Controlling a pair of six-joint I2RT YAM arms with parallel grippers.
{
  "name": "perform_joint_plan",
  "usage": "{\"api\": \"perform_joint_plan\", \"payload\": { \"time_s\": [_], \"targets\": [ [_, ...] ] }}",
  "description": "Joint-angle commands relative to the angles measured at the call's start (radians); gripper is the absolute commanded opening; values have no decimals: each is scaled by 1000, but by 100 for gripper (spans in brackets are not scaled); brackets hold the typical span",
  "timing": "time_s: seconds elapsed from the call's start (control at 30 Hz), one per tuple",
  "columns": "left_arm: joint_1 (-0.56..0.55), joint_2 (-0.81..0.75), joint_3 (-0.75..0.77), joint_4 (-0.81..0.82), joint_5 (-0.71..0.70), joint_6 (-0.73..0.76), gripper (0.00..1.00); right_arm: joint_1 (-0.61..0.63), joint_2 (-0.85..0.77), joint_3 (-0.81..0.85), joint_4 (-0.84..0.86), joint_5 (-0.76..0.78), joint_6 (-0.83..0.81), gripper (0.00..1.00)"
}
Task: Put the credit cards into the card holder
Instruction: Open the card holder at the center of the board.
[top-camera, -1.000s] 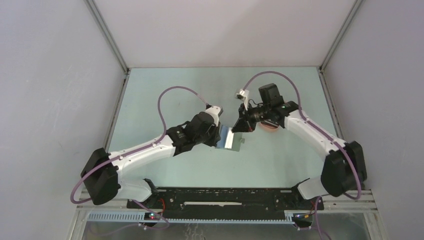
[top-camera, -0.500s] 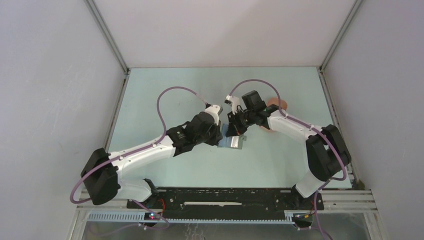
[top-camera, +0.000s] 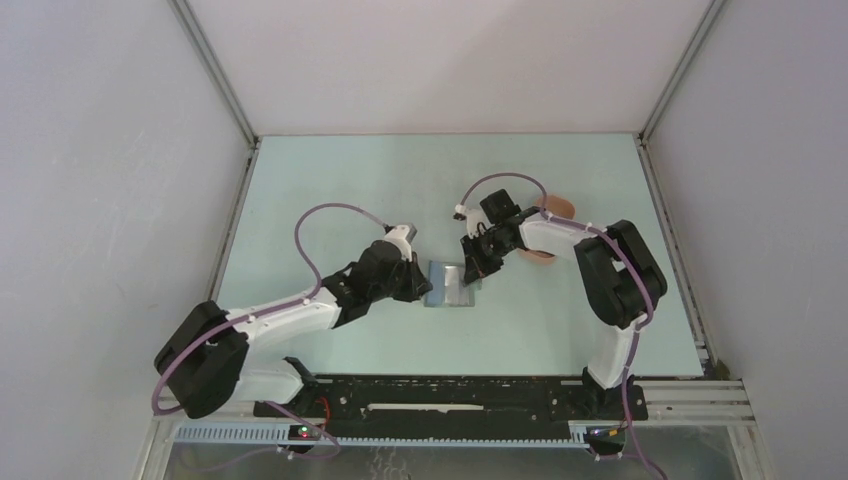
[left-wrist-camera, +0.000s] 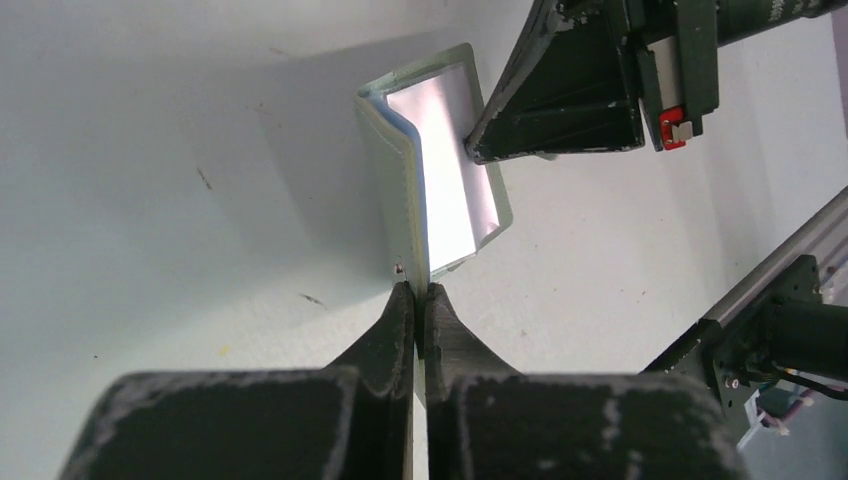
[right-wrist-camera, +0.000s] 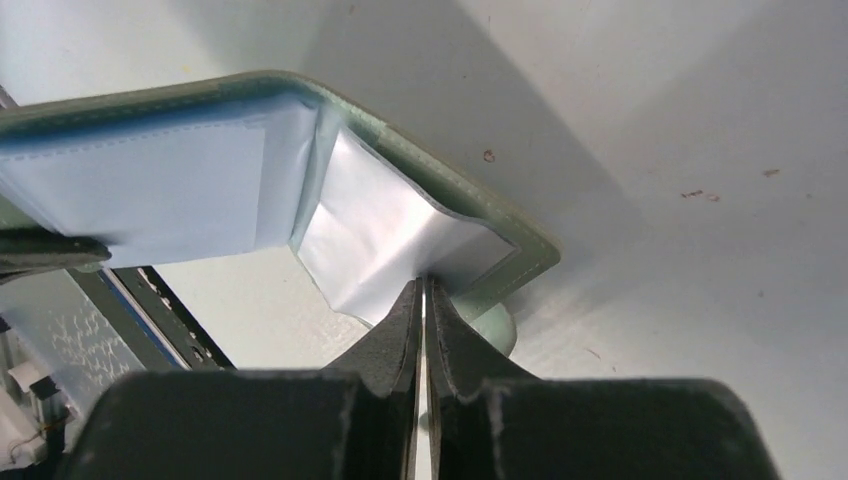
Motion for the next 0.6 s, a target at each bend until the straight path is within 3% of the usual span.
{"api": "perform_joint_plan", "payload": {
  "time_s": [0.0, 0.17, 0.37, 0.57],
  "targets": [
    [51, 32, -82, 247, 118, -109, 0, 10, 43, 58, -41, -40, -16, 10],
    [102, 87, -148, 352, 173, -182, 0, 11, 82, 76, -60, -50, -22, 11],
    [145, 152, -199, 373, 133, -230, 0, 11, 96, 87, -72, -50, -28, 12],
    [146, 128, -187, 265, 35, -184, 30, 8, 85, 93, -81, -28, -42, 13]
  ]
}}
